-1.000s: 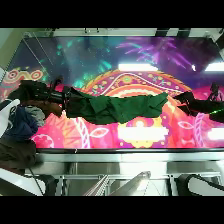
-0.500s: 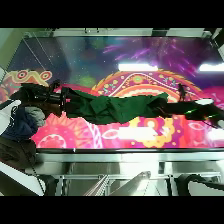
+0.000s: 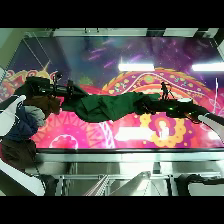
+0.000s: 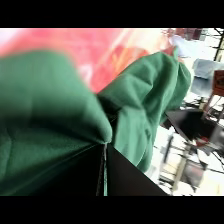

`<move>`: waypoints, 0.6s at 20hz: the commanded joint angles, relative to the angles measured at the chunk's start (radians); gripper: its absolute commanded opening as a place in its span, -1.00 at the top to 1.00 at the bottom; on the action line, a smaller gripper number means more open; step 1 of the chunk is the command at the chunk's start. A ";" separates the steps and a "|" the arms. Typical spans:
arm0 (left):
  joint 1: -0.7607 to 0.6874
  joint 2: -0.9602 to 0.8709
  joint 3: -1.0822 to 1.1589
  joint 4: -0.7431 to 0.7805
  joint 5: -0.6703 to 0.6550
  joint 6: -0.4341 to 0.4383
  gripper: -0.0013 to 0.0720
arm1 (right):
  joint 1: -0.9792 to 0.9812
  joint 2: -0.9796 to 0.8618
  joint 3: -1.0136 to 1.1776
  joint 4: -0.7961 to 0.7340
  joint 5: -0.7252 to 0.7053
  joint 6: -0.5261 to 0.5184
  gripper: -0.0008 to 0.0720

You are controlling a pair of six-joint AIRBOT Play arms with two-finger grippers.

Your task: Fold the shirts.

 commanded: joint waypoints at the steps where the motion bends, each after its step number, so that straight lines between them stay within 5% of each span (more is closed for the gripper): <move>1: -0.014 0.000 0.056 0.026 -0.021 -0.003 0.93 | -0.005 0.005 0.006 0.059 0.061 -0.043 -0.03; 3: -0.003 0.000 0.059 0.026 -0.011 -0.003 0.93 | -0.033 0.018 0.006 0.058 0.103 -0.042 -0.07; 5: 0.002 0.000 0.058 0.037 0.000 -0.003 0.93 | -0.065 0.029 0.006 0.056 0.135 -0.041 -0.47; 12: 0.001 0.000 0.058 0.077 0.013 -0.004 0.92 | -0.045 0.013 0.006 0.061 0.154 -0.024 -0.46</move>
